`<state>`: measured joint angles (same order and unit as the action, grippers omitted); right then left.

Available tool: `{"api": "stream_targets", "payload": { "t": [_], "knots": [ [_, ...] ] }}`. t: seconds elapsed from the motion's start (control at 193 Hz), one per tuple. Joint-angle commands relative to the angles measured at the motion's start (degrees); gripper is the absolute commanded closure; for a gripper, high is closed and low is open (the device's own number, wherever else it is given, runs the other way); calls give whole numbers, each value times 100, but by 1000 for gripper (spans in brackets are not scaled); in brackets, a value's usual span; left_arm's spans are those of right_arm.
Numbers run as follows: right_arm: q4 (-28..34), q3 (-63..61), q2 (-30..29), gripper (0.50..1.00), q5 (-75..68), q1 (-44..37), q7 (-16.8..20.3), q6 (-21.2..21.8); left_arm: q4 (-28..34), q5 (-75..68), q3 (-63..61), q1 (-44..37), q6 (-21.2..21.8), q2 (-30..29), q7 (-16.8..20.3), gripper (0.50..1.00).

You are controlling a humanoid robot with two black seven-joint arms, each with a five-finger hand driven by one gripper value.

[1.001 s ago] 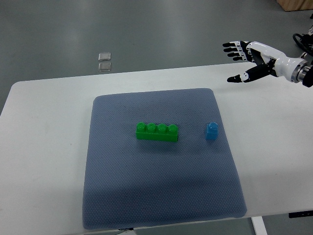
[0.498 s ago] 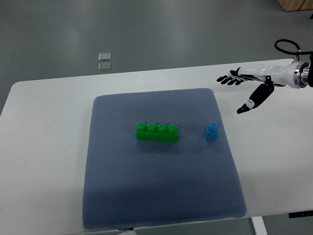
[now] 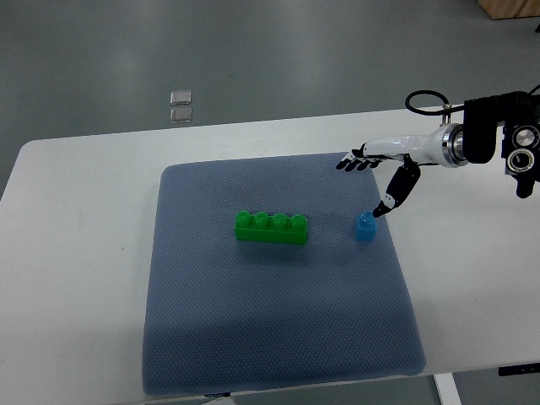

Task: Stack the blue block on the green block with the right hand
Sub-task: 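Move the right hand down toward the small blue block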

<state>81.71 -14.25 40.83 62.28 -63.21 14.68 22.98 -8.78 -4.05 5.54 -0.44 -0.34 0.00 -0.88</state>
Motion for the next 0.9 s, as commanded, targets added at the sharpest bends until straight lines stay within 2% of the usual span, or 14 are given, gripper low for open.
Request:
{"api": "stream_targets", "payload": {
  "t": [0.0,0.571,0.69,0.758,0.892],
  "knots": [
    [-50,124,13,585,47,2,26,4,-1,0,0,0,-1,0,0,500],
    [-138,484,-66,585,223,-60,17,4,-1,0,0,0,-1,0,0,500],
    [-182,687,-75,601,241,-121,26,-57,-1,0,0,0,-1,0,0,500],
    [-234,730,-84,628,250,-121,17,-92,-1,0,0,0,-1,0,0,500],
    [-331,774,-172,636,337,-121,26,-101,-1,0,0,0,-1,0,0,500]
  ]
}}
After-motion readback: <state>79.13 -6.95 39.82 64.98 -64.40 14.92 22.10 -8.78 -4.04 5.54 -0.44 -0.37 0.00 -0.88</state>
